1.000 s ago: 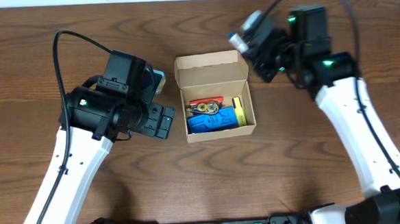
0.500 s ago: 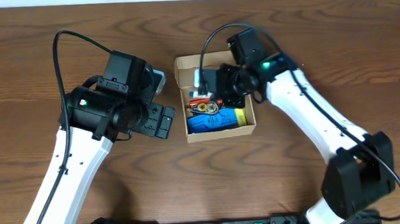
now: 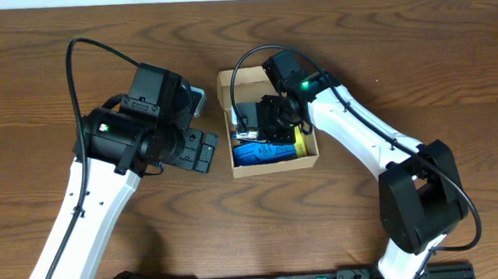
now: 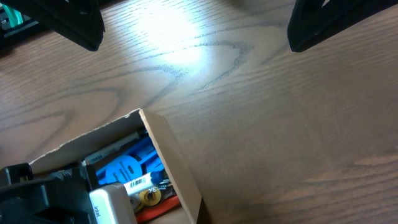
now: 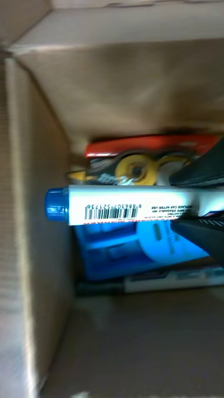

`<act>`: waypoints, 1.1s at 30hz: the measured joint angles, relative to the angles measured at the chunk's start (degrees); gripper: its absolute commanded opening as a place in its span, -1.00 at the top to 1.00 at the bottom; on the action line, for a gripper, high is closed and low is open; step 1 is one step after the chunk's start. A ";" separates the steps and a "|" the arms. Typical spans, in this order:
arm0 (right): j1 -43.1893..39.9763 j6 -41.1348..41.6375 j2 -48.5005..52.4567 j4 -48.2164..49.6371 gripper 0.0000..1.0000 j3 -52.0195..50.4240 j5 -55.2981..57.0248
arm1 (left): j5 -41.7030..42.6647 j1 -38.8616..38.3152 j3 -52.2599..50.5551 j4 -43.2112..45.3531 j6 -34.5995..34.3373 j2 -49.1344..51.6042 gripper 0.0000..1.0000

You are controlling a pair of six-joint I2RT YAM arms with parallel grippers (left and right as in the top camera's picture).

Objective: Pack container
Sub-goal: 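Carry the blue marker into the box and release it, then move both grippers to the box lid's back corners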

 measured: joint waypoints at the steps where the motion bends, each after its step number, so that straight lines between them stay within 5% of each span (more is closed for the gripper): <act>1: 0.00 -0.04 0.00 0.02 0.87 0.00 0.63 | -0.02 -0.02 0.00 0.00 0.00 0.00 -0.90; 6: 0.02 0.02 0.00 0.15 -0.08 0.00 2.16 | 0.00 0.00 0.00 0.02 0.00 0.00 -0.90; 8: 0.07 0.46 0.00 0.48 -0.29 -0.02 2.49 | -0.02 -0.02 0.00 0.02 0.00 0.00 -0.90; 11: 0.11 2.54 0.00 1.07 -0.29 -0.04 2.69 | 0.00 -0.02 0.00 0.00 0.00 0.00 -0.90; 21: -0.52 17.00 -5.73 2.49 -0.17 0.52 2.95 | 0.00 -0.02 0.00 0.00 0.00 0.00 -0.90; 24: -2.54 21.33 -11.13 5.70 0.18 1.49 2.86 | 0.00 -0.02 0.00 0.00 0.00 0.00 -0.90; 26: -4.92 24.90 -14.49 7.58 0.87 2.38 2.82 | 0.00 -0.02 0.00 0.00 0.00 0.00 -0.90; 27: -6.10 26.38 -15.56 8.17 0.97 2.78 2.78 | -0.02 -0.02 0.00 0.00 0.00 0.00 -0.90; 33: -14.82 39.91 -15.89 8.98 0.97 3.19 2.73 | 0.00 -0.02 0.00 1.79 0.00 0.00 -0.90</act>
